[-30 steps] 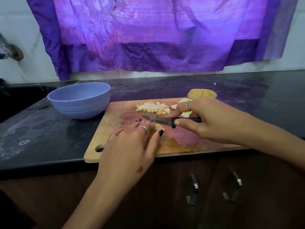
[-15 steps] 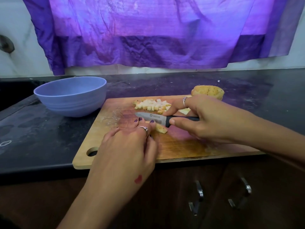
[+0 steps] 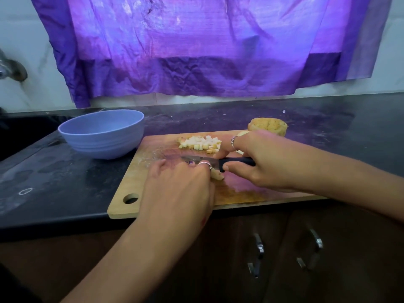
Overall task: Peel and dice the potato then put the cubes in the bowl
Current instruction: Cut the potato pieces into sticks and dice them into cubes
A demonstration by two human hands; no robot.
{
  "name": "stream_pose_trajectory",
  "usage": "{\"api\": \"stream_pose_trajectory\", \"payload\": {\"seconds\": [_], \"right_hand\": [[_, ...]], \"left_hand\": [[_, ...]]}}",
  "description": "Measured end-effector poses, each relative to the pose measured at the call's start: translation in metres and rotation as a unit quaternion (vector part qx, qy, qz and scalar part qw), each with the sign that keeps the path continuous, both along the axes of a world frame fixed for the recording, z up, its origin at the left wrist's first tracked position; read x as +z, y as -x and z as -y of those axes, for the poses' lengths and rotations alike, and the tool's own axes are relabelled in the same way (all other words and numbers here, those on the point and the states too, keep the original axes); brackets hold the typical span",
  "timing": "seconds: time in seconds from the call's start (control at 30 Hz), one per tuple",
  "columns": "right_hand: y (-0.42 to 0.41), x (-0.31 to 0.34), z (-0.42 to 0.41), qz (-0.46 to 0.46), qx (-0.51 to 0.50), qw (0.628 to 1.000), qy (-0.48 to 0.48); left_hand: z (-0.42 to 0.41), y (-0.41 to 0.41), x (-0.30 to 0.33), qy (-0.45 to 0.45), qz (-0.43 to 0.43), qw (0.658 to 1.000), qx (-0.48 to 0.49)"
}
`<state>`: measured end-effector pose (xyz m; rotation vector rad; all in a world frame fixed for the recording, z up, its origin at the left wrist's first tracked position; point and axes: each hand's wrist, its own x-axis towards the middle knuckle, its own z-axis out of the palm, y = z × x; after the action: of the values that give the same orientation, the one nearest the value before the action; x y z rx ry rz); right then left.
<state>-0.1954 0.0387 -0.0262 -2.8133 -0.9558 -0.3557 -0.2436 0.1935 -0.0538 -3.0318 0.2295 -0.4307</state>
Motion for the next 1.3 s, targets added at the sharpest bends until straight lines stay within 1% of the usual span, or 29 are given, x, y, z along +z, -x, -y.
{"api": "stream_pose_trajectory", "payload": {"seconds": [0.1,0.2,0.3,0.37,0.43,0.57,0.67,0.73,0.83,0.97,1.03,1.1,1.2,1.3], "right_hand": [[0.007,0.0,0.005,0.011,-0.009,1.0,0.011],[0.023,0.004,0.019,-0.019,-0.027,0.999,0.01],[0.047,0.009,0.039,-0.048,-0.041,0.998,0.009],[0.06,0.01,0.046,-0.044,-0.043,0.998,0.023],[0.068,0.007,0.045,0.001,-0.036,0.997,0.072],[0.075,-0.001,0.034,0.157,-0.053,0.974,0.154],[0.065,-0.009,0.023,0.198,-0.075,0.96,0.181],[0.057,-0.01,0.02,0.179,-0.105,0.966,0.153],[0.048,-0.009,0.021,0.099,-0.157,0.979,0.079],[0.055,-0.012,0.035,0.029,-0.212,0.977,0.008],[0.065,-0.011,0.037,0.019,-0.226,0.974,-0.026],[0.076,-0.011,0.036,0.022,-0.22,0.973,-0.062],[0.084,-0.015,0.028,0.041,-0.204,0.973,-0.104],[0.082,-0.021,0.021,0.046,-0.181,0.972,-0.146]], "left_hand": [[0.001,-0.003,0.003,0.012,-0.007,1.0,0.003],[0.0,-0.001,0.001,0.024,0.017,0.999,-0.016],[-0.001,-0.002,-0.001,0.022,0.02,0.999,-0.022],[-0.004,-0.002,-0.003,0.033,0.015,0.999,-0.031],[-0.008,-0.002,-0.006,0.055,0.009,0.997,-0.046],[-0.012,-0.003,-0.007,0.079,0.012,0.995,-0.055],[-0.014,-0.004,-0.004,0.074,0.01,0.995,-0.07],[-0.018,-0.008,0.002,0.093,0.001,0.992,-0.086],[-0.03,-0.021,0.009,0.097,0.013,0.99,-0.099],[-0.042,-0.031,0.009,0.111,0.014,0.981,-0.161],[-0.047,-0.035,0.008,0.129,0.018,0.971,-0.199],[-0.05,-0.038,0.007,0.139,0.027,0.965,-0.222],[-0.054,-0.041,0.007,0.128,0.043,0.965,-0.223],[-0.059,-0.043,0.004,0.167,0.055,0.96,-0.216]]}}
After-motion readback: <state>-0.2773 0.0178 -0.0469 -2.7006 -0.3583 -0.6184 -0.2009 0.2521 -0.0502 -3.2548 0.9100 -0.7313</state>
